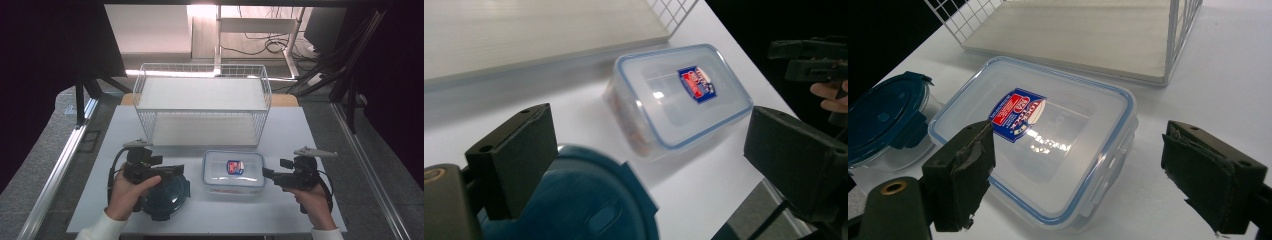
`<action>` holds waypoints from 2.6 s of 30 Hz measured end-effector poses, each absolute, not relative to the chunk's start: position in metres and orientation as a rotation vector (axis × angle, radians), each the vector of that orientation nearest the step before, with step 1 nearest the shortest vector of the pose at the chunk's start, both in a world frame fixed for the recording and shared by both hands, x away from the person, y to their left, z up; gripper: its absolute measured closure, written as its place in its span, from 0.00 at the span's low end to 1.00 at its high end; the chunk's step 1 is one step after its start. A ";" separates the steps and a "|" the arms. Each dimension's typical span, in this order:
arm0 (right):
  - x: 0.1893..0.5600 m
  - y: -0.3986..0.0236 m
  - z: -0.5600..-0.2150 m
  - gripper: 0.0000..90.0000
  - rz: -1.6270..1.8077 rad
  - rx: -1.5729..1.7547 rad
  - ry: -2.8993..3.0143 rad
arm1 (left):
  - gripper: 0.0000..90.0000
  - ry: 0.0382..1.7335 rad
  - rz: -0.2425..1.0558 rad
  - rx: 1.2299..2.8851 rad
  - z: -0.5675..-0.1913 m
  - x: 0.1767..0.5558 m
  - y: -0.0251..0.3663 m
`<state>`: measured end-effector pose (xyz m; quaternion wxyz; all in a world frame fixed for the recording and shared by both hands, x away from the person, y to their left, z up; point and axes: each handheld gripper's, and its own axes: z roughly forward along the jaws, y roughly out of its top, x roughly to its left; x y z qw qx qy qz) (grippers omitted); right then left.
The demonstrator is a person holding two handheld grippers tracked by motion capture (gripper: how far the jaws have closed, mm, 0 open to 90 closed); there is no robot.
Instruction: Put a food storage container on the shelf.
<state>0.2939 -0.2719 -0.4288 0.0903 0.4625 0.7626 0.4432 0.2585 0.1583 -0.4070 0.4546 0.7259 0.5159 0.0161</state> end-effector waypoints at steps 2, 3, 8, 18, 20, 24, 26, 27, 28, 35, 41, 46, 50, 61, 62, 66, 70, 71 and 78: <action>0.295 -0.272 -0.429 0.16 1.321 1.378 2.266 | 0.07 1.275 0.011 1.795 -0.408 0.268 0.151; 0.296 -0.271 -0.429 0.16 1.323 1.380 2.267 | 0.07 1.278 -0.004 1.796 -0.410 0.273 0.147; 0.301 -0.267 -0.430 0.15 1.326 1.388 2.282 | 0.07 1.302 -0.095 1.794 -0.421 0.293 0.128; 0.314 -0.267 -0.439 0.15 1.343 1.433 2.308 | 0.08 1.347 -0.209 1.821 -0.444 0.321 0.105; 0.318 -0.267 -0.444 0.15 1.344 1.459 2.312 | 0.09 1.351 -0.218 1.833 -0.447 0.326 0.102; 0.323 -0.268 -0.448 0.14 1.353 1.486 2.317 | 0.09 1.367 -0.253 1.830 -0.453 0.332 0.098; 0.324 -0.268 -0.449 0.14 1.359 1.496 2.320 | 0.10 1.373 -0.261 1.833 -0.456 0.335 0.095; 0.325 -0.268 -0.450 0.14 1.361 1.502 2.322 | 0.10 1.371 -0.265 1.840 -0.457 0.336 0.094; 0.326 -0.269 -0.451 0.14 1.367 1.514 2.321 | 0.10 1.373 -0.274 1.843 -0.459 0.337 0.092; 0.332 -0.270 -0.459 0.13 1.398 1.594 2.320 | 0.11 1.388 -0.314 1.868 -0.469 0.344 0.084; 0.335 -0.271 -0.463 0.13 1.410 1.616 2.322 | 0.09 1.421 -0.331 1.905 -0.477 0.351 0.079; 0.336 -0.272 -0.464 0.13 1.406 1.623 2.322 | 0.09 1.478 -0.373 1.892 -0.487 0.356 0.074; 0.338 -0.274 -0.469 0.12 1.422 1.658 2.327 | 0.08 1.479 -0.379 1.888 -0.488 0.358 0.073; 0.342 -0.272 -0.479 0.11 1.460 1.716 2.350 | 0.10 1.485 -0.447 1.909 -0.491 0.362 0.068; 0.342 -0.270 -0.480 0.11 1.462 1.721 2.357 | 0.10 1.487 -0.464 1.916 -0.492 0.363 0.066; 0.344 -0.270 -0.485 0.11 1.489 1.757 2.364 | 0.10 1.482 -0.473 1.935 -0.493 0.363 0.062; 0.346 -0.267 -0.491 0.10 1.493 1.805 2.390 | 0.10 1.473 -0.498 1.961 -0.494 0.365 0.058; 0.347 -0.266 -0.493 0.10 1.486 1.814 2.393 | 0.10 1.472 -0.520 1.959 -0.495 0.366 0.056; 0.348 -0.262 -0.500 0.10 1.465 1.852 2.452 | 0.10 1.490 -0.535 1.944 -0.495 0.366 0.056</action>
